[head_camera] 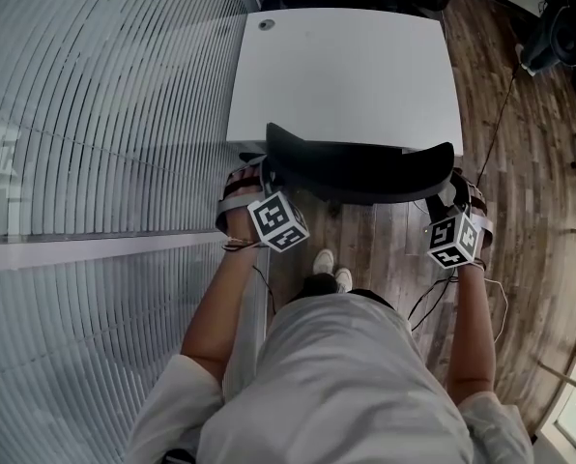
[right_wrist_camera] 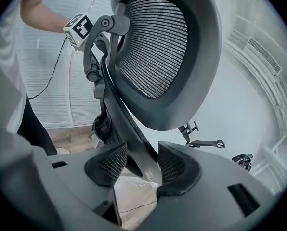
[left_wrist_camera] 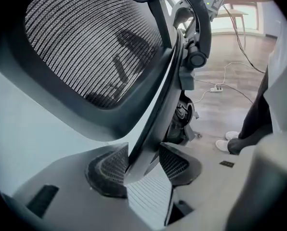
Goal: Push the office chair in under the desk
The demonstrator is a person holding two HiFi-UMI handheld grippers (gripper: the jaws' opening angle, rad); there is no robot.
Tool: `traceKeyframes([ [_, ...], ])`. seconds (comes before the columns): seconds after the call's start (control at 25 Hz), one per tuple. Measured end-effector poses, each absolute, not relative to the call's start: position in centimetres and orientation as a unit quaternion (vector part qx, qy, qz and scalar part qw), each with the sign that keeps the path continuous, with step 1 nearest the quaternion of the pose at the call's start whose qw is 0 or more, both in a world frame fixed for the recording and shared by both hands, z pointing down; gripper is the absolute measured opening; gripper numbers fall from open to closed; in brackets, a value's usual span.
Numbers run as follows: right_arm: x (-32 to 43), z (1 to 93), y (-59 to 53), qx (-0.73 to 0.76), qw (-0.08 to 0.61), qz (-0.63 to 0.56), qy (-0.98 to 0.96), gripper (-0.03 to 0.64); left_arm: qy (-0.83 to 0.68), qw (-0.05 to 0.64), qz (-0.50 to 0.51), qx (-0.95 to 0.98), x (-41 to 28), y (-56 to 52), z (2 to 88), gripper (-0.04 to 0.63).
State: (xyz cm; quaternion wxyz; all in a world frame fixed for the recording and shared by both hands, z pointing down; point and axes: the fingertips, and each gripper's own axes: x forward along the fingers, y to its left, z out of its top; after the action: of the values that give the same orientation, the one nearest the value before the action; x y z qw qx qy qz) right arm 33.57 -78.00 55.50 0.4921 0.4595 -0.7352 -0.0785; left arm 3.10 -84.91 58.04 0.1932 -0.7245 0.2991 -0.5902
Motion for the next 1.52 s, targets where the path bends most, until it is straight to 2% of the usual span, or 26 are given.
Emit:
traceKeyframes([
  [1.2, 33.9, 55.4, -82.2, 0.457, 0.496, -0.082, -0.734, 0.210, 0.306, 0.206, -0.598, -0.712, 3.2, -89.2, 58.1, 0.206],
  [1.52, 34.6, 55.1, -81.2, 0.463, 0.483, -0.072, -0.740, 0.213, 0.303, 0.190, -0.584, -0.729, 4.0, -87.8, 58.0, 0.207],
])
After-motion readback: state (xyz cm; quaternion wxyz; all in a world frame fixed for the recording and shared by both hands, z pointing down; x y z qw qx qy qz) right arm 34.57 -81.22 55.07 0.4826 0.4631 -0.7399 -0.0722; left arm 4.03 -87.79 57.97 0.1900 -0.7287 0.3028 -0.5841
